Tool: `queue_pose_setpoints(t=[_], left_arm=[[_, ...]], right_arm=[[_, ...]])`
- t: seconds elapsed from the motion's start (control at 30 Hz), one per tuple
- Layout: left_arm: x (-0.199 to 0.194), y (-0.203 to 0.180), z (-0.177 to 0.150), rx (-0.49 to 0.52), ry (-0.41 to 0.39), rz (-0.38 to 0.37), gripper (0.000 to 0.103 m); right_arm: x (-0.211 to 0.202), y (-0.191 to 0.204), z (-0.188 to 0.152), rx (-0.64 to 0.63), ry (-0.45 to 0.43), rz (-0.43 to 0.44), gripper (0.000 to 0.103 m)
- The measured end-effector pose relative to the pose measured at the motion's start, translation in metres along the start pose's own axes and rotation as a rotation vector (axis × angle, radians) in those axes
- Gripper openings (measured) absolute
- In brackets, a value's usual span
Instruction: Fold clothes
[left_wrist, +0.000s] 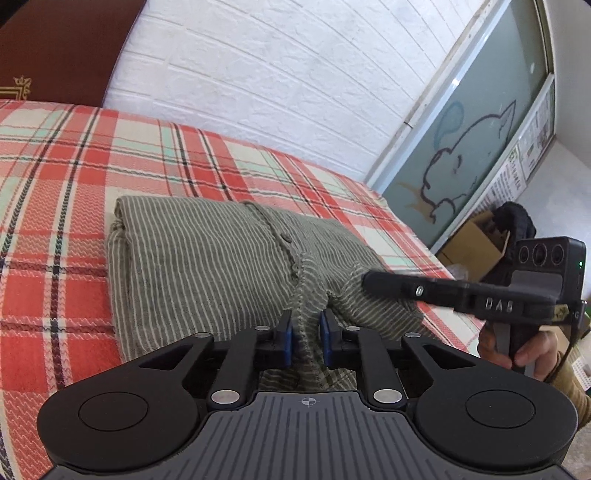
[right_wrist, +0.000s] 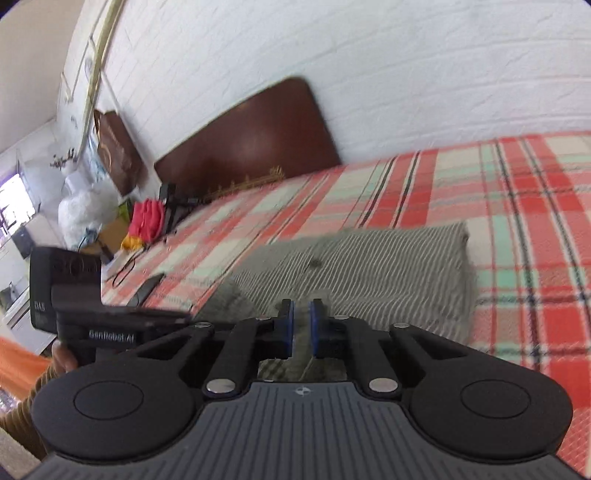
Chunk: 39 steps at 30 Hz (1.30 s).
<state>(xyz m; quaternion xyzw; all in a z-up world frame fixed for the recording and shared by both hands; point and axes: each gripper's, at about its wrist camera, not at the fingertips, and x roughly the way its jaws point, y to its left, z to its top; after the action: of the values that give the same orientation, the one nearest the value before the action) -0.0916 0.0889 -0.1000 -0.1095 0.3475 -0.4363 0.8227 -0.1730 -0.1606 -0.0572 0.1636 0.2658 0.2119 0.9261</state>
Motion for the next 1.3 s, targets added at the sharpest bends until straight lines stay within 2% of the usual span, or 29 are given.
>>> queue_pose_setpoints(t=[0.07,0.1,0.2,0.27,0.3,0.4,0.47,0.5,0.57,0.67,0.77,0.83,0.87,0.9,0.93,1.03,1.17,1.2,1.23,1.3], left_arm=[[0.001,0.001,0.001,0.0,0.003,0.0,0.017],[0.002,0.0,0.001,0.0,0.005,-0.002,0.017],[0.004,0.001,0.001,-0.006,0.009,-0.014,0.018],[0.004,0.004,0.002,-0.02,0.013,-0.036,0.016],[0.004,0.008,0.003,-0.036,0.013,-0.06,0.01],[-0.003,0.027,0.007,-0.152,-0.021,-0.212,0.003],[-0.008,0.04,0.008,-0.193,-0.063,-0.254,0.002],[-0.006,0.046,0.007,-0.202,-0.069,-0.235,0.002],[-0.002,0.058,0.005,-0.222,-0.076,-0.2,0.001],[0.013,0.073,-0.006,-0.266,-0.03,-0.181,0.002],[0.01,0.068,-0.011,-0.232,-0.046,-0.145,0.004],[0.005,0.061,-0.008,-0.197,-0.05,-0.113,0.011],[0.001,0.057,-0.006,-0.178,-0.047,-0.095,0.021],[-0.003,0.053,-0.004,-0.155,-0.047,-0.073,0.03],[-0.007,0.048,-0.002,-0.131,-0.047,-0.049,0.03],[-0.022,0.031,0.003,-0.041,-0.051,0.042,0.039],[-0.044,0.001,0.01,0.099,-0.054,0.144,0.04],[-0.049,-0.011,0.013,0.148,-0.059,0.161,0.04],[-0.054,-0.024,0.015,0.199,-0.066,0.171,0.04],[-0.059,-0.05,0.019,0.29,-0.069,0.168,0.041]], right_arm=[[-0.004,-0.001,0.002,-0.007,-0.012,-0.023,0.029],[-0.005,-0.002,0.002,-0.006,-0.009,-0.028,0.045],[0.001,-0.003,-0.003,0.003,0.035,-0.004,0.046],[0.011,-0.002,-0.007,0.02,0.082,0.037,0.02],[0.015,-0.005,-0.007,0.053,0.108,0.08,0.003],[0.017,-0.027,0.0,0.276,0.081,0.278,0.003],[0.015,-0.048,0.004,0.43,0.029,0.386,0.003],[0.016,-0.058,0.005,0.49,0.013,0.404,0.003],[0.018,-0.073,0.003,0.543,0.014,0.358,0.003],[0.03,-0.082,-0.009,0.526,0.102,0.222,0.003],[0.03,-0.069,-0.013,0.427,0.108,0.165,0.003],[0.028,-0.058,-0.013,0.36,0.096,0.144,0.007],[0.028,-0.053,-0.012,0.323,0.1,0.129,0.007],[0.027,-0.048,-0.011,0.285,0.104,0.115,0.009],[0.027,-0.043,-0.01,0.251,0.108,0.102,0.011],[0.025,-0.04,-0.011,0.247,0.107,0.098,0.014],[0.017,-0.039,-0.01,0.238,0.09,0.088,0.023],[0.016,-0.037,-0.008,0.223,0.085,0.084,0.03],[0.015,-0.035,-0.006,0.203,0.084,0.084,0.035],[0.013,-0.03,-0.003,0.164,0.081,0.084,0.036]])
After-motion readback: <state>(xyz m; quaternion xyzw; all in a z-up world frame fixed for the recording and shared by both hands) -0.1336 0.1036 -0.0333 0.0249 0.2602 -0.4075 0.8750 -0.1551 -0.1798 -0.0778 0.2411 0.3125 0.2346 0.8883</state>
